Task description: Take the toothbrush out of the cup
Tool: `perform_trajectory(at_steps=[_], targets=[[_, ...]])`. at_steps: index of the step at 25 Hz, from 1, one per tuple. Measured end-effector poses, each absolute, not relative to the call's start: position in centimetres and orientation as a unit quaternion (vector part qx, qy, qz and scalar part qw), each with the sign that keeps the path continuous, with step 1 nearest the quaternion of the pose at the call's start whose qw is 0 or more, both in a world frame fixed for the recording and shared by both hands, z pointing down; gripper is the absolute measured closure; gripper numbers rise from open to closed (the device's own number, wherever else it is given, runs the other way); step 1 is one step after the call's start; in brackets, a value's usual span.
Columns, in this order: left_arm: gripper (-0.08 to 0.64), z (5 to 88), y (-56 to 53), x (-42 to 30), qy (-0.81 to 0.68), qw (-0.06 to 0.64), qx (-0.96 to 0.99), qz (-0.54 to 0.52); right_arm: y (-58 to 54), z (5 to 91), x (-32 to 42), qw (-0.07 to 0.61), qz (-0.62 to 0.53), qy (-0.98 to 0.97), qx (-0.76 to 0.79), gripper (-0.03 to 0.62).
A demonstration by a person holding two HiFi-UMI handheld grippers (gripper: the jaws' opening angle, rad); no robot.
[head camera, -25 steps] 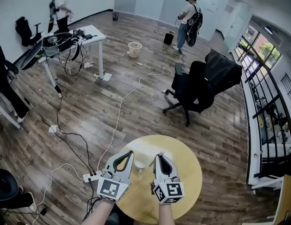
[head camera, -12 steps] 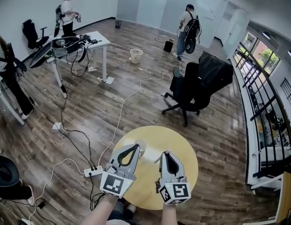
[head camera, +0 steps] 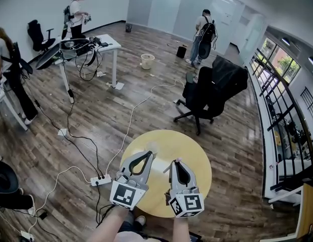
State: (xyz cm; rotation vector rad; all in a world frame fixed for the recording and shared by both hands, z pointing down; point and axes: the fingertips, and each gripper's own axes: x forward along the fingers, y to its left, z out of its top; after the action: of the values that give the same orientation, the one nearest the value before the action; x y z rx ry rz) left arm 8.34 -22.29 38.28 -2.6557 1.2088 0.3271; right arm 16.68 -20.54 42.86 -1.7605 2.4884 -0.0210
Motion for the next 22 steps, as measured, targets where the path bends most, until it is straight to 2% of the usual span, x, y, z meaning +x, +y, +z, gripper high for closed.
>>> perform_trajectory(at_steps=[22], targets=[[0.564,38.43,-22.42,8.44,0.411,0.093,-0.900,0.109,-20.77,42.85,16.23,0.043,-0.008,0.818,-0.574,0.574]])
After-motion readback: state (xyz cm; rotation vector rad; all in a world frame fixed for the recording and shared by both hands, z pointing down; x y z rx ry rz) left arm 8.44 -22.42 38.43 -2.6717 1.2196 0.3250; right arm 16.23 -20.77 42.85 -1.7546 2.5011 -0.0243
